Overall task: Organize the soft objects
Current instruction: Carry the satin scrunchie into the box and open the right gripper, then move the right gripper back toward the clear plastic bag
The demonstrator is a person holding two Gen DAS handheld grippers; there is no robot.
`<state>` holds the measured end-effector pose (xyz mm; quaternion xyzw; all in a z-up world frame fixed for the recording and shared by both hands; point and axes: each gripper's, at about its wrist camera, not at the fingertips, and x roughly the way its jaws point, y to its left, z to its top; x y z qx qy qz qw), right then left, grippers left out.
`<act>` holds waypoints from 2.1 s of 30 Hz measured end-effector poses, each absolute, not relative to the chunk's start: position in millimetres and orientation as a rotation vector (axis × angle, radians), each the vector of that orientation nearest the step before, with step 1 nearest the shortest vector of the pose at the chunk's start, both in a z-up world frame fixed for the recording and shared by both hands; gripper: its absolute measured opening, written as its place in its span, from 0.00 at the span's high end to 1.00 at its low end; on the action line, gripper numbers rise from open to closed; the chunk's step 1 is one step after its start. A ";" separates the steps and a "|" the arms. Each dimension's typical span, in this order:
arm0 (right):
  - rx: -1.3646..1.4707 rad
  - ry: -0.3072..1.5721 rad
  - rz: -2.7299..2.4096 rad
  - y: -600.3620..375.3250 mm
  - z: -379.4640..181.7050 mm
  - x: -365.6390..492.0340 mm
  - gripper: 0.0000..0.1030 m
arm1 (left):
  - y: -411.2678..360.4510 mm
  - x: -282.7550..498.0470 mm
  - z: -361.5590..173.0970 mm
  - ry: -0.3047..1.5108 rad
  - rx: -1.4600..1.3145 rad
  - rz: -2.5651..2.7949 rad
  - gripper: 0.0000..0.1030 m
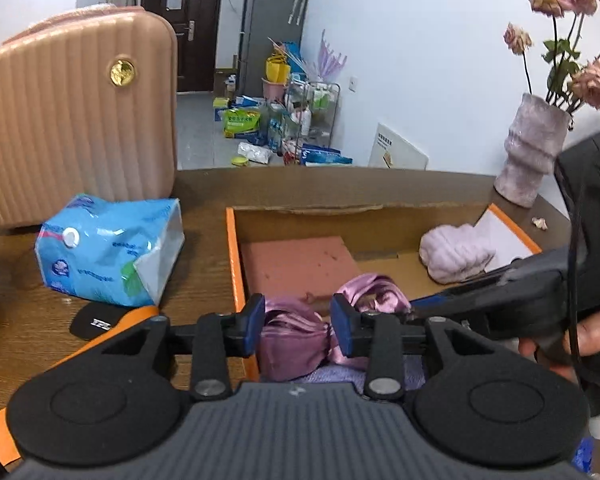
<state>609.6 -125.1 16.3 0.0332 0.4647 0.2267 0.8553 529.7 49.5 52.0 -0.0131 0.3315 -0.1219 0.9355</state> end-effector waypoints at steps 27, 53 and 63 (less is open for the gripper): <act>0.030 0.461 0.300 -275.9 172.9 331.2 0.29 | 36.9 280.1 157.2 0.370 -0.008 -0.151 0.21; 0.014 0.401 0.347 -225.9 12.2 98.7 0.17 | 10.9 92.9 33.7 0.445 -0.059 -0.212 0.09; 0.045 0.427 0.310 -233.7 9.9 124.4 0.18 | 7.1 125.2 23.5 0.508 -0.064 -0.230 0.09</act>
